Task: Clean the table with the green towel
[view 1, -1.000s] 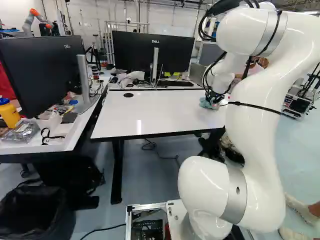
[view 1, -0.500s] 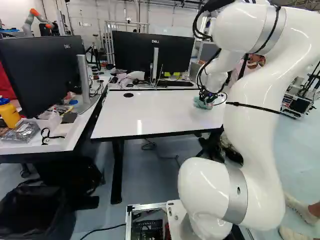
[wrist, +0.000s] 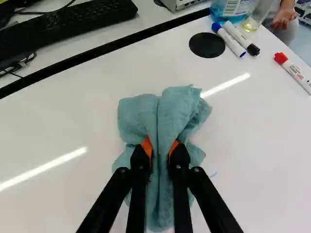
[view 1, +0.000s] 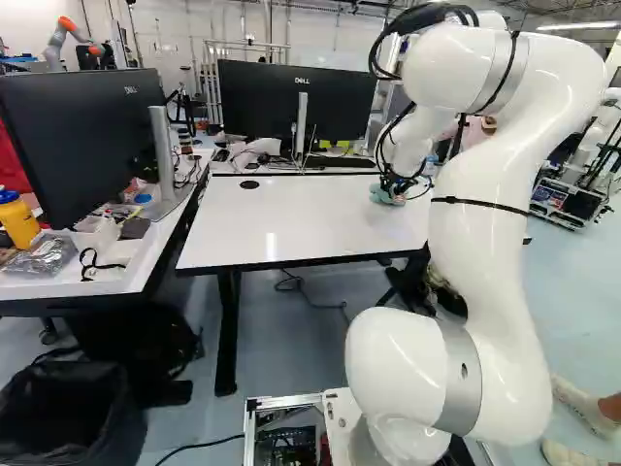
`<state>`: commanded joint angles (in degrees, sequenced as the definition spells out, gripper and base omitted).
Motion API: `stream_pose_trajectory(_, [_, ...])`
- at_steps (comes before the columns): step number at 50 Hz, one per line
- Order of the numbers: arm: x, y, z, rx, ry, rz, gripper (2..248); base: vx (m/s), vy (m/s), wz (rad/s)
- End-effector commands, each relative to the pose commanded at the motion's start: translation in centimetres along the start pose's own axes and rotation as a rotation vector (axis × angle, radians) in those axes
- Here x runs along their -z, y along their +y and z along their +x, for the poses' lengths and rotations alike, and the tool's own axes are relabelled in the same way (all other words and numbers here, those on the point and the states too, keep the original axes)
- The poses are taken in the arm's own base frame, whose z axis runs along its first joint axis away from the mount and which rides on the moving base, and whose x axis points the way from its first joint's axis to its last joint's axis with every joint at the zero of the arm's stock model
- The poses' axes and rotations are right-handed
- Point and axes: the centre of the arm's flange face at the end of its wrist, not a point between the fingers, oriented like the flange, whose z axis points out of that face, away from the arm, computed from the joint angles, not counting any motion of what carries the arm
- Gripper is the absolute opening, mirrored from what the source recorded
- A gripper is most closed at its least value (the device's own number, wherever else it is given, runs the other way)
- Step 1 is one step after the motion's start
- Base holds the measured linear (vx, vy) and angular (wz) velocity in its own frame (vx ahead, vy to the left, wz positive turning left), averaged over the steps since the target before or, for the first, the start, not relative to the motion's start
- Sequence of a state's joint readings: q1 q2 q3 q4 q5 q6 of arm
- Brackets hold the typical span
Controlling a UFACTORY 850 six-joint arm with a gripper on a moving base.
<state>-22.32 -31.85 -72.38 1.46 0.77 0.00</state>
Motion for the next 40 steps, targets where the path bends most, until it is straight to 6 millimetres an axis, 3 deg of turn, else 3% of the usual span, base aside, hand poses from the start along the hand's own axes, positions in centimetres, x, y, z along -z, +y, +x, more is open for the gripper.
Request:
stream_pose_trajectory(23, [-2.0, 2.6, 1.9, -0.029, 0.024, -0.025, 55, 0.0, 0.0, 0.0])
stream_pose_trajectory(40, [-1.6, 5.3, 1.6, -0.058, 0.021, -0.052, 55, 0.0, 0.0, 0.0])
